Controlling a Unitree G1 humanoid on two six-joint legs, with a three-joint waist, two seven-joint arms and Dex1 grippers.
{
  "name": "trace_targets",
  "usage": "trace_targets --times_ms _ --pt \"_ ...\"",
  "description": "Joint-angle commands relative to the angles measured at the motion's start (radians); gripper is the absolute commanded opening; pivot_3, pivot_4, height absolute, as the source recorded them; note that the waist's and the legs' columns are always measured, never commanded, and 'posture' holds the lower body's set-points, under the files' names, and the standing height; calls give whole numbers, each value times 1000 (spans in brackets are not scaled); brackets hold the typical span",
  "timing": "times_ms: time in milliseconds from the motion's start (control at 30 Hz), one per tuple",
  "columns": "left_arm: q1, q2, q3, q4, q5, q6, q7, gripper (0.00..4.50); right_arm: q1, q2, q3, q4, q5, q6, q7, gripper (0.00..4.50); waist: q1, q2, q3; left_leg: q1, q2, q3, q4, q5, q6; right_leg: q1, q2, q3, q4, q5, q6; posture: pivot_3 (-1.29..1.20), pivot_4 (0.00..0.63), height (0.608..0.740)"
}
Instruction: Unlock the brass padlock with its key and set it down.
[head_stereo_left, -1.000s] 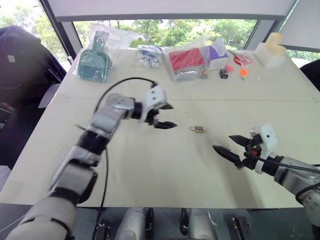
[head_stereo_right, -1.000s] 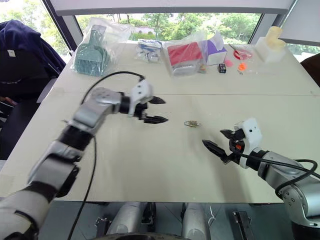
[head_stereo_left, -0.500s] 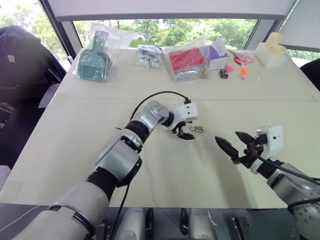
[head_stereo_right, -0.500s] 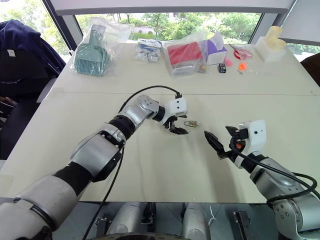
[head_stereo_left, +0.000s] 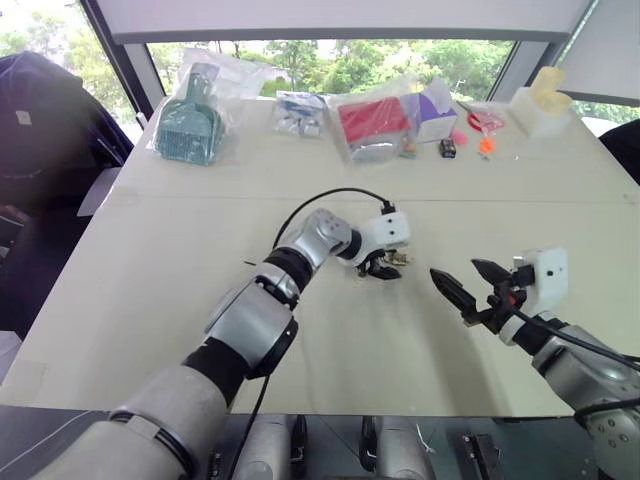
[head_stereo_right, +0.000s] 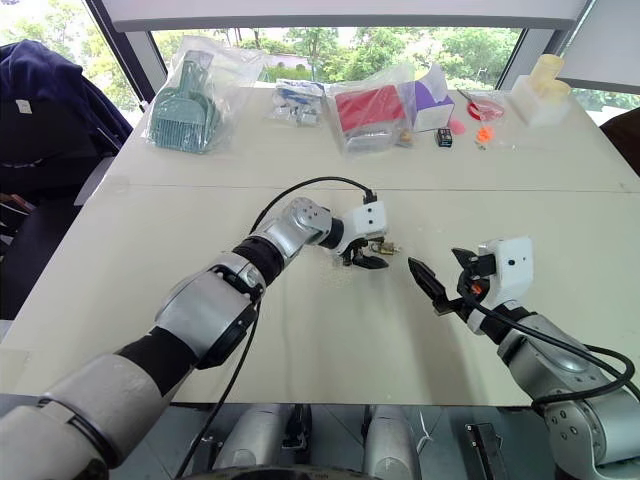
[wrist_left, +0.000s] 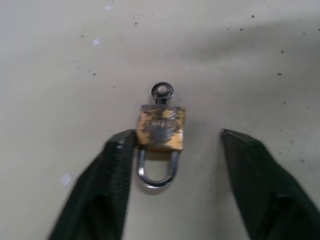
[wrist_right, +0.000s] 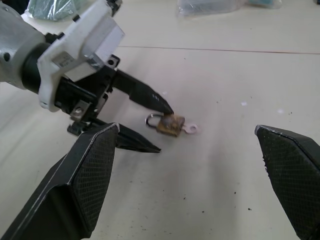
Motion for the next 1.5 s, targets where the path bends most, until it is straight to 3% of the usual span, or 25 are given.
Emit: trace_targets --times_ms 33,67,267,467,567,733,1133,1233,1367,1467,1500 --pt "31 3 -14 18 57 2 16 1112 6 0 -18 -42 27 -1 -12 4500 -1 0 0 0 0 0 0 0 0 0 0 0 0 0 0 0 150 735" --pt "35 5 -14 17 61 -1 15 799 6 0 -17 -42 30 -1 -14 4500 -1 0 0 0 0 0 0 0 0 0 0 0 0 0 0 0 150 735" --pt "31 73 62 -23 9 -98 9 765 -26 29 -13 -3 82 25 -58 4500 -5 -1 0 1 0 0 0 0 0 0 0 0 0 0 0 0 150 735" --pt "108 260 183 -279 -153 -245 -249 765 -177 189 -9 66 277 0 -168 4500 -34 0 0 -1 2 1 -3 1 -1 -6 1 0 4 1 1 0 150 735" --pt "221 331 217 -580 -253 -121 -320 765 -269 264 17 111 370 -16 -215 4500 -32 1 0 -1 2 1 -4 1 -2 -6 0 0 5 2 3 0 150 735" --pt "361 400 211 -947 -291 40 -273 765 -374 329 79 174 416 -38 -257 4500 -29 1 0 -1 0 0 -2 2 -3 -3 0 0 4 2 2 0 150 735" --pt "422 416 203 -1161 -321 137 -171 765 -426 367 145 224 453 -76 -281 4500 -35 2 0 0 0 0 -2 5 -9 -1 2 0 4 2 3 0 150 735" --pt "426 419 197 -1178 -327 143 -163 765 -424 386 148 218 472 -96 -296 3663 -34 2 0 1 0 0 -2 5 -9 -1 2 0 4 2 3 0 150 735" --pt "425 418 197 -1188 -333 142 -153 765 -412 400 168 209 487 -109 -314 1441 -34 2 0 1 0 0 -2 5 -9 -1 2 0 4 2 3 0 150 735" --pt "423 419 197 -1188 -332 126 -143 765 -409 412 171 208 484 -137 -325 67 -35 2 0 1 0 0 -2 5 -9 -1 2 0 4 2 3 0 150 735" --pt "424 420 196 -1189 -327 117 -135 765 -409 420 168 209 481 -153 -330 67 -35 1 0 1 0 0 -2 5 -9 -1 2 0 4 2 3 0 150 735"
